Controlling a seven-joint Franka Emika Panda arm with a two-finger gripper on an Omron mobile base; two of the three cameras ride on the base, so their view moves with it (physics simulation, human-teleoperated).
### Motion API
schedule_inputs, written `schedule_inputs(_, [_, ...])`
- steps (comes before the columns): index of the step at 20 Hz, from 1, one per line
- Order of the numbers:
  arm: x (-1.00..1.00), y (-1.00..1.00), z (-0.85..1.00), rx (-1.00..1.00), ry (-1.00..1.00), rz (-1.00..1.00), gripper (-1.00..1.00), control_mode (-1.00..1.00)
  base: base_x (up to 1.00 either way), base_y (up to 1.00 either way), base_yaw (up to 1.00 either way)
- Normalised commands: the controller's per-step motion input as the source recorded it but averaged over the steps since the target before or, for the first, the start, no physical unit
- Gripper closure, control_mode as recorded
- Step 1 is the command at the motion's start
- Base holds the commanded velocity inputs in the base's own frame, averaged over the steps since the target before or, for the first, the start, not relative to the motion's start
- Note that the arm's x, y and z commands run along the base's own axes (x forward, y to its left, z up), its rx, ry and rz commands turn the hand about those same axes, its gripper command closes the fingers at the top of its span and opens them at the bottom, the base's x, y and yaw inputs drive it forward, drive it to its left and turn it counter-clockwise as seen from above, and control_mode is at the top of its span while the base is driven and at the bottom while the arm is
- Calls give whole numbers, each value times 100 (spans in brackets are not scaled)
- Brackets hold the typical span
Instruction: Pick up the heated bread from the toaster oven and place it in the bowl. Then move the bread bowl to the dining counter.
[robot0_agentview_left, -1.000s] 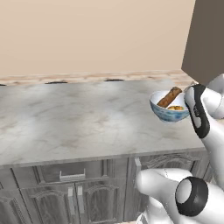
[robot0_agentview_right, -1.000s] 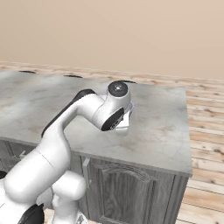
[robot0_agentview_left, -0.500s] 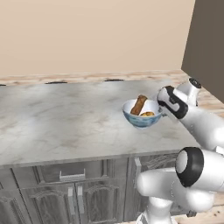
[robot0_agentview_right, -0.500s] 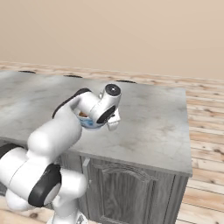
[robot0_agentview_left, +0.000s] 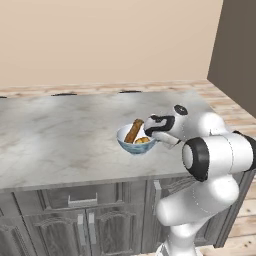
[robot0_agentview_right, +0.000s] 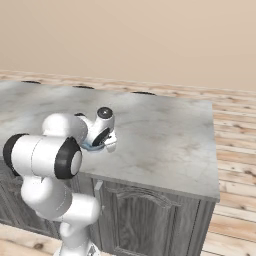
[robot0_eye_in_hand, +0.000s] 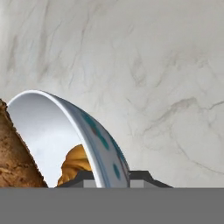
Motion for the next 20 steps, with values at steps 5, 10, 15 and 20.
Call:
schedule_inputs(5, [1, 29, -29, 0, 0, 0, 100, -100, 0, 0, 0])
schedule_inputs(10, [-6, 7, 4, 0, 0, 0, -100, -100, 0, 0, 0])
schedule_inputs(15, [-64, -8, 57, 0, -18, 0, -100, -100, 0, 0, 0])
schedule_inputs(20, [-97, -19, 70, 0, -40, 0, -100, -100, 0, 0, 0])
